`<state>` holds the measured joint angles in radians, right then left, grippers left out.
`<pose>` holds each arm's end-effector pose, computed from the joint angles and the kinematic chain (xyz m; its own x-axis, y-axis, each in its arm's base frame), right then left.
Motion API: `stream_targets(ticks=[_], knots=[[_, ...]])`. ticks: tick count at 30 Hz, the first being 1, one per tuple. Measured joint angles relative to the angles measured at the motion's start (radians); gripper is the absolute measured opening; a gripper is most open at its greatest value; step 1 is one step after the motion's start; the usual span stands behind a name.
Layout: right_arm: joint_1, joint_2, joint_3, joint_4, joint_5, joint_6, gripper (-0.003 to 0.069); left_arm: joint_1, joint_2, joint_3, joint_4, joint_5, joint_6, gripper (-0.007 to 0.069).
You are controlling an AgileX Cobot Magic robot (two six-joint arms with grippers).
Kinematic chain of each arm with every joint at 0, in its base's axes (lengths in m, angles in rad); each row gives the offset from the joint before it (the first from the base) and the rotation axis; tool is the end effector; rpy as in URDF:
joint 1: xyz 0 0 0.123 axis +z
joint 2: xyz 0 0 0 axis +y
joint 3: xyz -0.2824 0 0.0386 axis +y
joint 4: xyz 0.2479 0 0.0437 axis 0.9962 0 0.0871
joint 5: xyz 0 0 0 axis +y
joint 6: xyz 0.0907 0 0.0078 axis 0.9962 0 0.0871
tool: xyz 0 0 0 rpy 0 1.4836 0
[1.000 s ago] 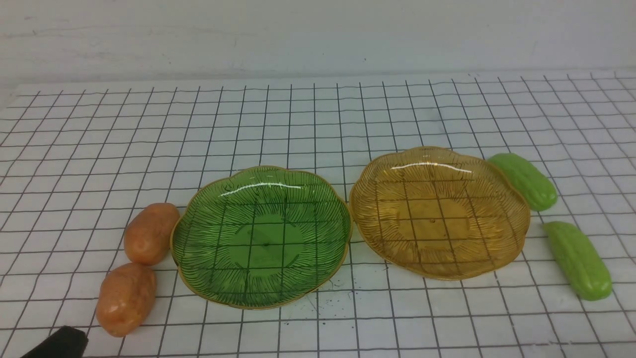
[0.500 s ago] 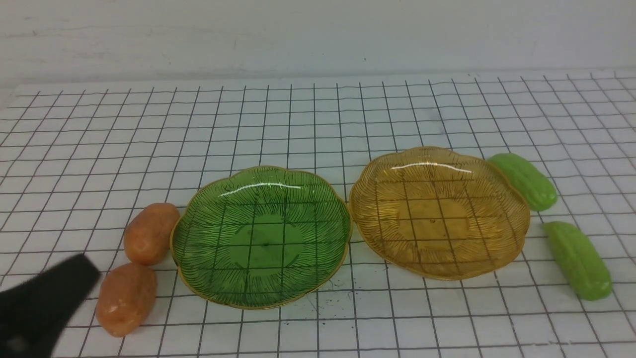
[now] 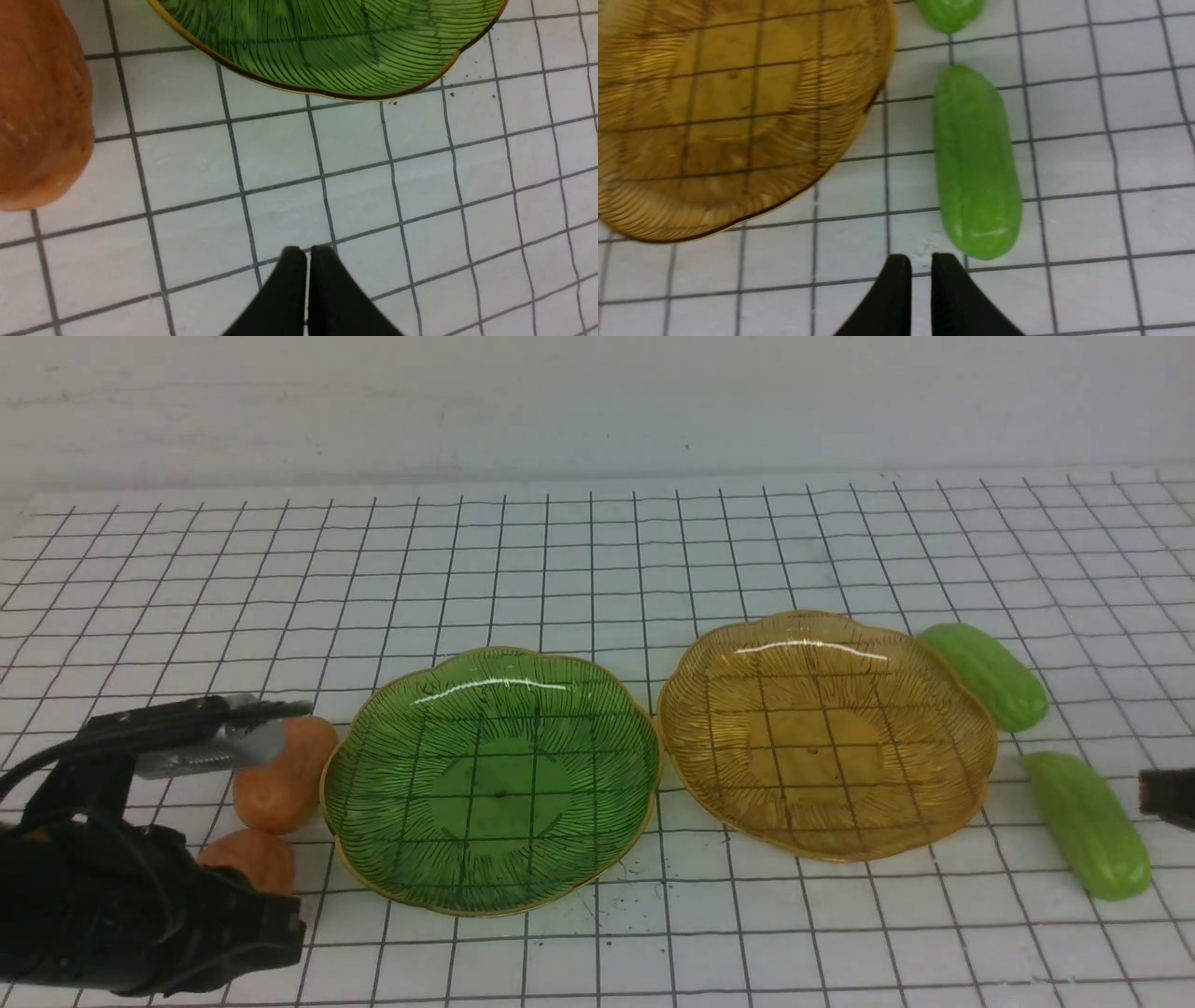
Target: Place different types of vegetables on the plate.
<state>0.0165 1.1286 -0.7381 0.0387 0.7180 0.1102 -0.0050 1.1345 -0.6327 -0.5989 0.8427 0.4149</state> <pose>0.2073 0.0057 0.2631 -0.8484 0.1249 -0.5145 0.0889 0.9916 0.0941 0.1865 -0.0393 0.2385 -0.9194 -0.0058 -0.3932 0.1614 0.9063 -0.3906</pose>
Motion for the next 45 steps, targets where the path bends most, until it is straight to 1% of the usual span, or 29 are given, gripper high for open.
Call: stream_targets(ticks=[2, 4, 5, 6, 7, 9, 10, 11, 13, 15, 18, 22, 30, 32, 33, 34, 35, 36, 42, 43, 44, 45], knots=[[0.0, 0.04, -0.024, -0.039, 0.011, 0.036, 0.0077, 0.0, 0.013, -0.001, -0.007, 0.001, 0.0, -0.0008], [0.0, 0.107, -0.061, -0.096, 0.026, 0.074, 0.0115, 0.0, 0.022, -0.001, -0.011, 0.001, 0.0, -0.0008], [0.0, 0.171, -0.092, -0.135, 0.036, 0.095, 0.0167, 0.0, 0.024, -0.001, -0.013, 0.0, 0.005, -0.0008], [0.0, 0.198, -0.105, -0.146, 0.039, 0.097, 0.0195, 0.0, 0.024, -0.001, -0.013, -0.001, 0.008, -0.0008], [0.0, 0.224, -0.115, -0.154, 0.044, 0.101, 0.0225, 0.0, 0.024, -0.001, -0.015, -0.004, 0.008, -0.0008], [0.0, 0.291, -0.133, -0.166, 0.054, 0.109, 0.0313, 0.0, 0.024, -0.001, -0.016, -0.014, 0.011, -0.0007], [0.0, 0.296, -0.133, -0.166, 0.054, 0.11, 0.0321, 0.0, 0.024, -0.001, -0.016, -0.016, 0.012, -0.0007], [0.0, 0.34, -0.134, -0.168, 0.055, 0.111, 0.0383, 0.0, 0.024, -0.001, -0.016, -0.024, 0.013, -0.0007], [0.0, 0.389, -0.135, -0.177, 0.052, 0.115, 0.0451, 0.0, 0.024, -0.001, -0.016, -0.036, 0.014, -0.0007], [0.0, 0.426, -0.135, -0.192, 0.035, 0.119, 0.0498, 0.0, 0.024, -0.001, -0.016, -0.039, 0.014, -0.0007], [0.0, 0.475, -0.138, -0.218, -0.004, 0.124, 0.0538, 0.0, 0.024, -0.001, -0.016, -0.039, 0.015, -0.0007], [0.0, 0.531, -0.141, -0.239, -0.035, 0.145, 0.0548, 0.0, 0.024, -0.001, -0.016, -0.039, 0.015, -0.0007], [0.0, 0.612, -0.145, -0.243, -0.057, 0.166, 0.0539, 0.0, 0.024, -0.001, -0.016, -0.039, 0.015, -0.0007], [0.0, 0.612, -0.145, -0.243, -0.058, 0.166, 0.0523, 0.0, 0.024, -0.001, -0.016, -0.039, 0.015, -0.0007], [0.0, 0.612, -0.147, -0.248, -0.058, 0.166, 0.0458, 0.0, 0.024, -0.001, -0.016, -0.039, 0.015, -0.0007], [0.0, 0.612, -0.147, -0.249, -0.058, 0.166, 0.0449, 0.0, 0.024, -0.001, -0.016, -0.039, 0.015, -0.0007], [0.0, 0.612, -0.149, -0.256, -0.05, 0.166, 0.0419, 0.0, 0.024, -0.001, -0.016, -0.039, 0.015, -0.0007], [0.0, 0.608, -0.156, -0.27, -0.03, 0.166, 0.0396, 0.0, 0.024, -0.001, -0.016, -0.039, 0.015, -0.0007], [0.0, 0.512, -0.233, -0.286, 0.147, 0.166, 0.0396, 0.0, 0.024, -0.001, -0.016, -0.038, 0.015, -0.0007], [0.0, 0.478, -0.261, -0.27, 0.186, 0.164, 0.0396, 0.0, 0.024, -0.001, -0.016, -0.038, 0.015, -0.0007], [0.0, 0.478, -0.261, -0.27, 0.186, 0.164, 0.0396, 0.0, 0.024, -0.001, -0.016, -0.038, 0.015, -0.0007], [0.0, 0.431, -0.306, -0.207, 0.217, 0.144, 0.0396, 0.0, 0.024, -0.001, -0.016, -0.038, 0.015, -0.0007]])
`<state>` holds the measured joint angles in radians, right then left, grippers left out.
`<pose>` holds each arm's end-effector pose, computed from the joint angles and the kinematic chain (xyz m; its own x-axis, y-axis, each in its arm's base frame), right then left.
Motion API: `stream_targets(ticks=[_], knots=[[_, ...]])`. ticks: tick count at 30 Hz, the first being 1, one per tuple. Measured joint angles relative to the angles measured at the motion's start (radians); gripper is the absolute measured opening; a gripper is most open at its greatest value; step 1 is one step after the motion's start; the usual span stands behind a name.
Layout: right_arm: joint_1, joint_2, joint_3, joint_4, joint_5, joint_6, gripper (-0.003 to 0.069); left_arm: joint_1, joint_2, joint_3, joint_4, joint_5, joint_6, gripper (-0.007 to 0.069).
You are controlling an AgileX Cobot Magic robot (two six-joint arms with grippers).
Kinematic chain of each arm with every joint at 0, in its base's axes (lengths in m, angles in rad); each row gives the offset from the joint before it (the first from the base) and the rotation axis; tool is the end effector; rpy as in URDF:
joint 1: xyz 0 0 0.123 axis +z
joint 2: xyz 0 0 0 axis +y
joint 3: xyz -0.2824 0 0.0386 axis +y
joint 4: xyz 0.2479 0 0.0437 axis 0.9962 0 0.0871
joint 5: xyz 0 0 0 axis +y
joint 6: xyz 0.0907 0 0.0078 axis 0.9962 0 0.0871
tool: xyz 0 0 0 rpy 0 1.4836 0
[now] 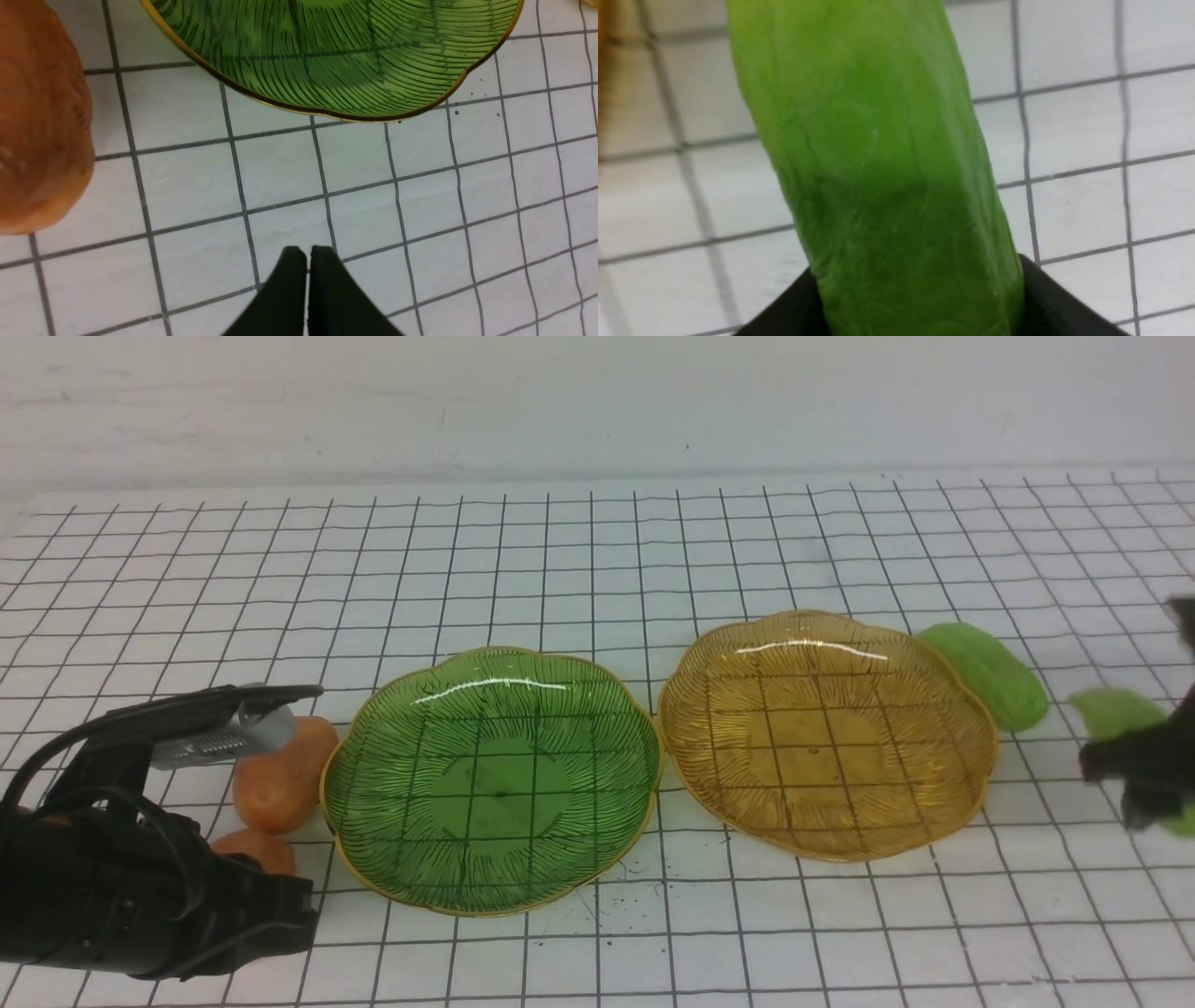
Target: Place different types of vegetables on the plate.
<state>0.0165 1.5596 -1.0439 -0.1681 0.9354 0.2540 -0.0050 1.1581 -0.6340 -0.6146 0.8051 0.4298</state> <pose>0.2918 -0.0075 0.2334 -0.9637 0.1357 -0.2297 0.1616 0.9820 -0.0976 0.1928 -0.0389 0.2356 -0.9133 -0.0183 -0.4068 0.1548 0.9085 -0.3883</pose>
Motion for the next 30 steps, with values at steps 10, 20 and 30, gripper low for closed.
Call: stream_targets(ticks=[10, 20, 30], knots=[[0.175, 0.024, -0.08, 0.612, -0.161, -0.444, 0.0396, 0.0, 0.0, 0.0, 0.0, -0.001, 0.0, -0.0007], [0.253, 0.166, -0.08, 0.639, -0.26, -0.516, 0.0432, 0.0, 0.0, 0.0, 0.0, -0.001, 0.0, -0.0004], [0.247, 0.171, -0.082, 0.605, -0.293, -0.516, 0.0685, 0.0, 0.0, 0.0, 0.0, -0.023, 0.0, -0.0004]])
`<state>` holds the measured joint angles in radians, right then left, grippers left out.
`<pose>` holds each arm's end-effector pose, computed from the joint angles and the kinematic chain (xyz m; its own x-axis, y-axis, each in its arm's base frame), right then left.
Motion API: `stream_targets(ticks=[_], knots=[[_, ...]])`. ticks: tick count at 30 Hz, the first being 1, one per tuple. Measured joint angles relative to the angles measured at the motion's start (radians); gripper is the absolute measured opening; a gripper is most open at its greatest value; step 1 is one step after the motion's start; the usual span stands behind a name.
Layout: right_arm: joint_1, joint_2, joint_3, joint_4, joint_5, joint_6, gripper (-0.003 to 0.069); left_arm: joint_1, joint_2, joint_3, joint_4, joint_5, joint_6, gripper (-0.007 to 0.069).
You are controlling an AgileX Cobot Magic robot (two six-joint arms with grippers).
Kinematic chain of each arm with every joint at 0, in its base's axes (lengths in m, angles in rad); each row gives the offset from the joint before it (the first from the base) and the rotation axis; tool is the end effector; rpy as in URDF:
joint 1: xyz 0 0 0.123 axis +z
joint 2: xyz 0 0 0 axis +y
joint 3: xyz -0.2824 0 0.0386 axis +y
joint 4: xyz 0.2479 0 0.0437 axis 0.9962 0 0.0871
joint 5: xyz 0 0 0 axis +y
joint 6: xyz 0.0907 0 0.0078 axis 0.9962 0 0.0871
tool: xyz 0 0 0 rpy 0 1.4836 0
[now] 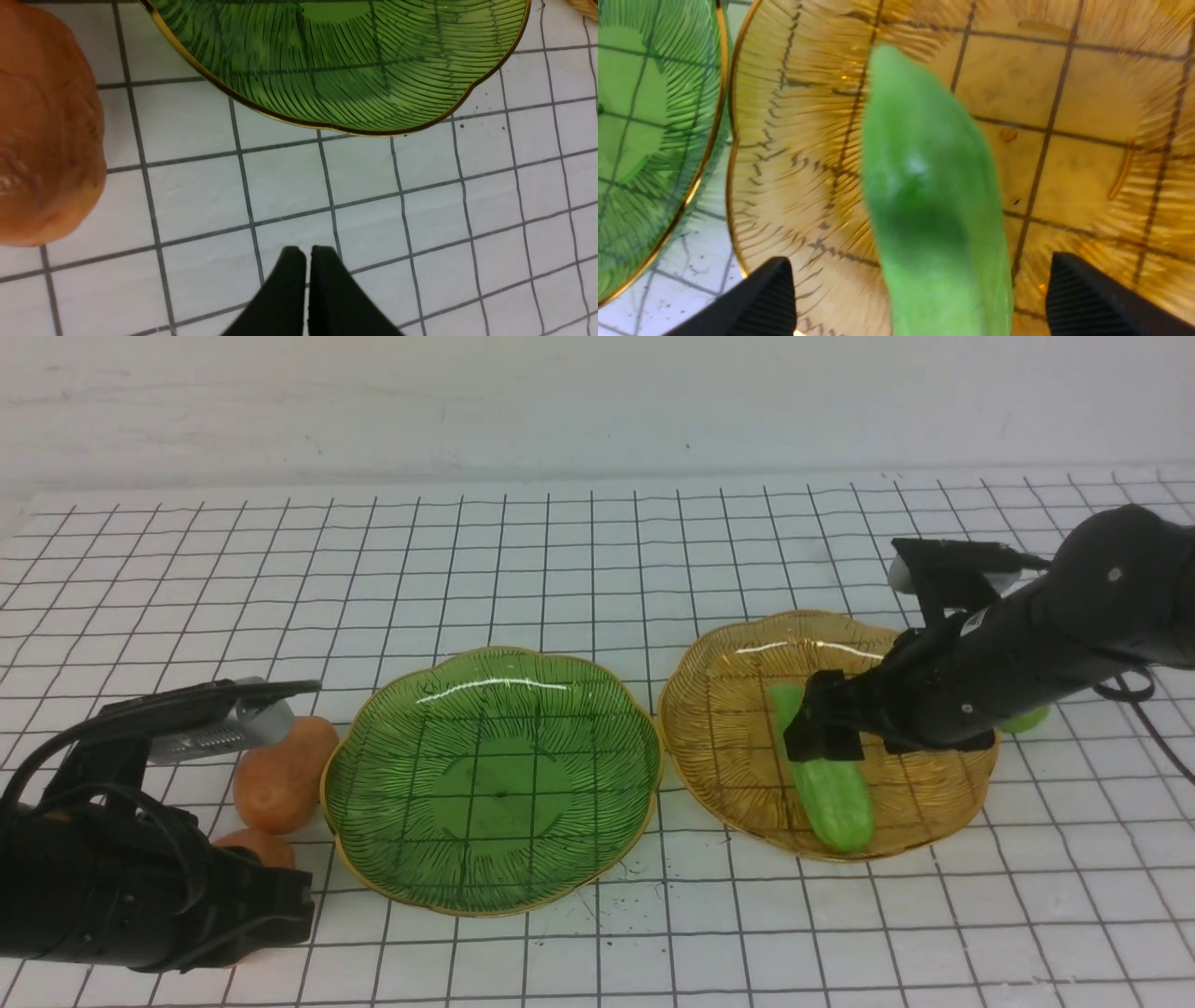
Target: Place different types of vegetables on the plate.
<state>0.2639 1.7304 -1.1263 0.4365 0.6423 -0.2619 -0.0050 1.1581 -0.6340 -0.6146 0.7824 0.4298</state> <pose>0.3325 0.1138 0.2118 -0.8963 -0.1465 -0.4185 -0.2762 0.9229 0.2683 0.1946 -0.0380 0.2361 -0.9054 -0.0268 -0.4238 0.1511 0.9124 -0.3805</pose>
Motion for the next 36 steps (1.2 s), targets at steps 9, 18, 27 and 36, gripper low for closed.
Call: stream_targets(ticks=[9, 18, 27, 36], knots=[[-0.208, 0.005, -0.102, -0.096, -0.002, 0.015, 0.0633, 0.0, 0.0, 0.0, 0.0, 0.0, 0.0, -0.0004], [-0.366, 0.061, -0.113, -0.162, -0.093, 0.016, 0.0566, 0.0, 0.0, 0.0, 0.0, -0.001, 0.0, -0.0004], [-0.359, 0.163, -0.113, -0.159, -0.16, 0.016, 0.0565, 0.0, 0.0, 0.0, 0.0, -0.001, 0.0, -0.0004], [-0.358, 0.236, -0.115, -0.128, -0.196, 0.017, 0.0561, 0.0, 0.0, 0.0, 0.0, -0.001, 0.0, -0.0004]])
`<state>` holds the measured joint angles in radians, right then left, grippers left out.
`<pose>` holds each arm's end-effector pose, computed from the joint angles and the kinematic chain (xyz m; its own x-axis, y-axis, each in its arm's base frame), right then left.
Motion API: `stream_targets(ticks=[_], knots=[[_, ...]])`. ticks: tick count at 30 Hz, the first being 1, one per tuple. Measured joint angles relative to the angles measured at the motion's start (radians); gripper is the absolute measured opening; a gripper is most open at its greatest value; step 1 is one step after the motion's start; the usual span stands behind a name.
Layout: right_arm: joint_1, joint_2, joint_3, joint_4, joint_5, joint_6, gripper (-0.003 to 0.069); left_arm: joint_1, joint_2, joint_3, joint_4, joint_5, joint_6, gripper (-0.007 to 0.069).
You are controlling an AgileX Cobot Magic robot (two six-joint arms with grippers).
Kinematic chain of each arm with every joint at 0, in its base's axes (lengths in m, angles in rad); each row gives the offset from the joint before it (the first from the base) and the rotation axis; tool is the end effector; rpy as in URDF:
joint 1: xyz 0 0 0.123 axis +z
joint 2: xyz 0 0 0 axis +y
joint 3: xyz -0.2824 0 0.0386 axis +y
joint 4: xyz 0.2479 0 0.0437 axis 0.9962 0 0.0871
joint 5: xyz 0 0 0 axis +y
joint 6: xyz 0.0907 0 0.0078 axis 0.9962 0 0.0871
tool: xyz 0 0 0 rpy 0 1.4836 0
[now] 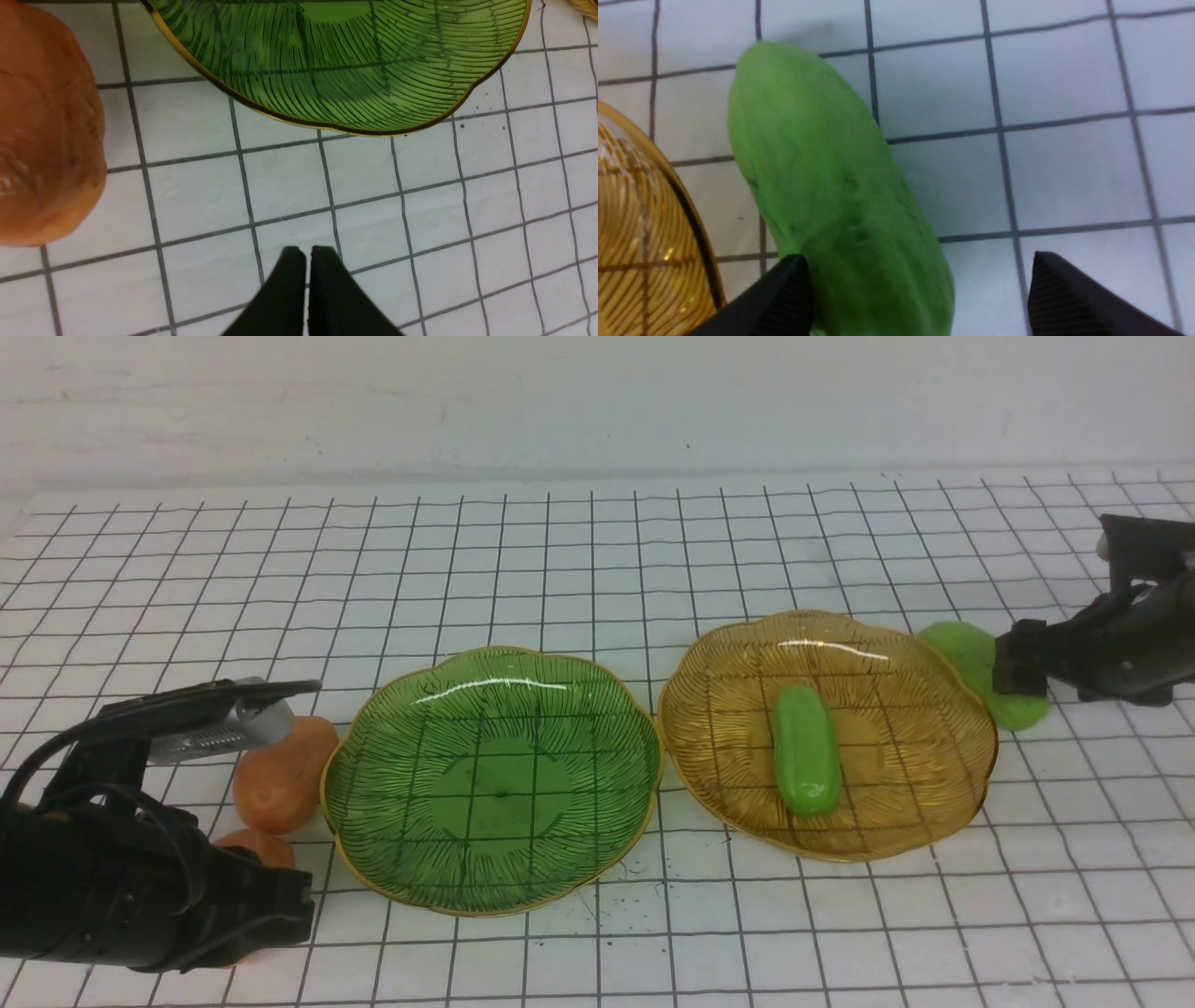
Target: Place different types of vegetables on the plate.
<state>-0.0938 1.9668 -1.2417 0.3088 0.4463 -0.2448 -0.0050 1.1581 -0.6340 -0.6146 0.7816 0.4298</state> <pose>0.4020 -0.0258 0.1579 -0.8697 0.1170 -0.4796 0.0605 0.9894 0.1318 0.1947 -0.0380 0.2361 -0.9051 -0.0271 -0.4244 0.1510 0.9125 -0.3802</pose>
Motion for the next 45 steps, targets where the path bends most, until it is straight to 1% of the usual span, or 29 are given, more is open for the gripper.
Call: stream_targets(ticks=[11, 16, 19, 21, 22, 26, 27, 29, 31, 34, 38, 40, 41, 43, 45], knots=[[0.001, 0.033, -0.006, 0.009, -0.009, -0.002, 0.0561, 0.0, 0.0, 0.0, 0.0, 0.006, 0.0, -0.0004], [0.001, 0.04, -0.006, 0.009, -0.017, -0.013, 0.0534, 0.0, 0.0, 0.0, 0.0, 0.006, 0.0, -0.0004], [0.001, 0.04, -0.006, 0.006, -0.025, -0.022, 0.0485, 0.0, 0.0, 0.0, 0.0, 0.007, 0.0, -0.0004], [0.001, 0.04, -0.006, -0.006, -0.026, -0.024, 0.0429, 0.0, 0.0, 0.0, 0.0, 0.008, 0.0, -0.0004], [0.001, 0.04, -0.006, -0.01, -0.026, -0.024, 0.0418, 0.0, 0.0, 0.0, 0.0, 0.008, 0.0, -0.0004], [0.001, 0.04, -0.006, -0.053, -0.026, -0.025, 0.0286, 0.0, 0.0, 0.0, 0.0, 0.009, 0.0, -0.0004], [0.001, 0.04, -0.006, -0.054, -0.026, -0.025, 0.0281, 0.0, 0.0, 0.0, 0.0, 0.008, 0.0, -0.0004], [0.001, 0.04, -0.006, -0.069, -0.025, -0.025, 0.0224, 0.0, 0.0, 0.0, 0.0, 0.008, 0.0, -0.0004], [0.001, 0.04, -0.006, -0.083, -0.016, -0.025, 0.0186, 0.0, 0.0, 0.0, 0.0, 0.008, 0.0, -0.0004], [0.001, 0.024, -0.014, -0.12, 0.042, -0.025, 0.0154, 0.0, 0.0, 0.0, 0.0, 0.008, 0.0, -0.0004], [0.001, -0.008, -0.063, -0.188, 0.133, -0.025, 0.0146, 0.0, 0.0, 0.0, 0.0, 0.01, 0.0, -0.0004], [0.001, -0.036, -0.129, -0.212, 0.206, -0.025, 0.0164, 0.0, 0.0, 0.0, 0.0, 0.011, 0.0, -0.0004], [0.001, -0.039, -0.134, -0.212, 0.209, -0.025, 0.017, 0.0, 0.0, 0.0, 0.0, 0.011, 0.0, -0.0004], [0.001, -0.047, -0.187, -0.198, 0.23, -0.025, 0.0218, 0.0, 0.0, 0.0, 0.0, 0.012, 0.0, -0.0004], [0.01, -0.047, -0.228, -0.192, 0.224, -0.047, 0.0307, 0.0, 0.0, 0.0, 0.0, 0.013, 0.0, -0.0004]])
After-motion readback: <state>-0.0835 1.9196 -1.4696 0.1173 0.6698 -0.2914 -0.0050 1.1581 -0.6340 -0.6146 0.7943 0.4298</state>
